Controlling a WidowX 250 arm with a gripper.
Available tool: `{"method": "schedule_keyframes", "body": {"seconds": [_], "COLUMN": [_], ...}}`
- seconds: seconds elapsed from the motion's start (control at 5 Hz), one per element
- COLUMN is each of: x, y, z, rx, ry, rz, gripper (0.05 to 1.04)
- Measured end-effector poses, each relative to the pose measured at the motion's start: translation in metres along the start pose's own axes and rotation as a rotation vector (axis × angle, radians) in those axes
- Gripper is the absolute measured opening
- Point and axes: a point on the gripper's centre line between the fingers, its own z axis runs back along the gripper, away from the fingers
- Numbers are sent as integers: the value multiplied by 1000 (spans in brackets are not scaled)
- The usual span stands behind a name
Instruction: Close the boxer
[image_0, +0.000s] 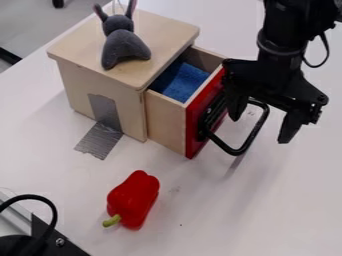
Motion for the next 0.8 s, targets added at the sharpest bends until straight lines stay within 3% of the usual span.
{"method": "schedule_keyframes", "body": {"seconds": [0.2,0.4,0.6,0.8], "x": [-5,10,34,52], "y": [0,-7,-11,-12], "z": [-8,-22,-38,-59], "rx": [7,-4,12,60], "ry": [32,51,32,51], "rz": [-2,-28,-73,-113], "gripper": [999,999,999,999]}}
